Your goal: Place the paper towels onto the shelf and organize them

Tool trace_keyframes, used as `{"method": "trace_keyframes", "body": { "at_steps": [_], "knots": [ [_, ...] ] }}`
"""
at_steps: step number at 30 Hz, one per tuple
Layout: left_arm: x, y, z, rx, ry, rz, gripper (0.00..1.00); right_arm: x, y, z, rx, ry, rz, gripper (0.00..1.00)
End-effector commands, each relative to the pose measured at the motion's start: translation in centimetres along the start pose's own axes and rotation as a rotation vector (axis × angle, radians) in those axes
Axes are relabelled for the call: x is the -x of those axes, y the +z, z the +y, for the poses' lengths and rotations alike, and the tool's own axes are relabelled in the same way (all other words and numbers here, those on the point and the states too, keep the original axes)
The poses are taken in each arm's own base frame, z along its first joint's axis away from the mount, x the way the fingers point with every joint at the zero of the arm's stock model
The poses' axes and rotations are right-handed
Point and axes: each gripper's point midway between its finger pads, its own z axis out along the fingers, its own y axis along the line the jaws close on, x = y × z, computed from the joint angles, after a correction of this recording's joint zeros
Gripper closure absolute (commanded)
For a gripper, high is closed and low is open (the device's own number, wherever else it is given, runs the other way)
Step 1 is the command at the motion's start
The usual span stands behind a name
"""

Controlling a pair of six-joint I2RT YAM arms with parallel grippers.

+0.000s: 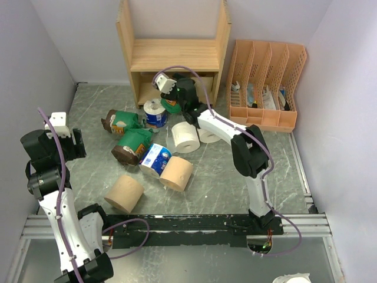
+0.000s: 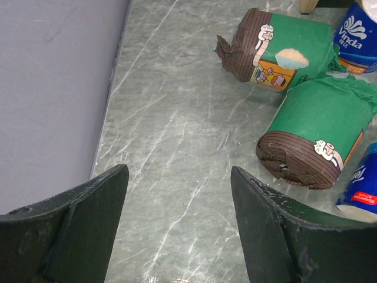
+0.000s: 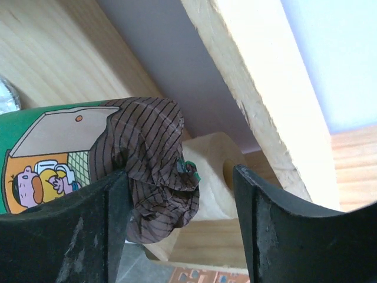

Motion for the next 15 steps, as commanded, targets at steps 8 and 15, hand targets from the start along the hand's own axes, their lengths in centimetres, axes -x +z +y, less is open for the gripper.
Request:
{"method": "trace_keyframes", "body": {
  "at_steps": [8, 15],
  "knots": [
    [0.4, 0.4, 0.1, -0.004, 0.001, -0.017, 0.19, -3.2, -1.9, 12.3, 0.578, 0.067, 0.085, 0.2],
    [0.4, 0.5, 0.1, -0.005, 0.001, -0.015, 0.19, -2.4, -2.6, 11.8, 0.608, 0.089, 0.084, 0.16]
  ]
}}
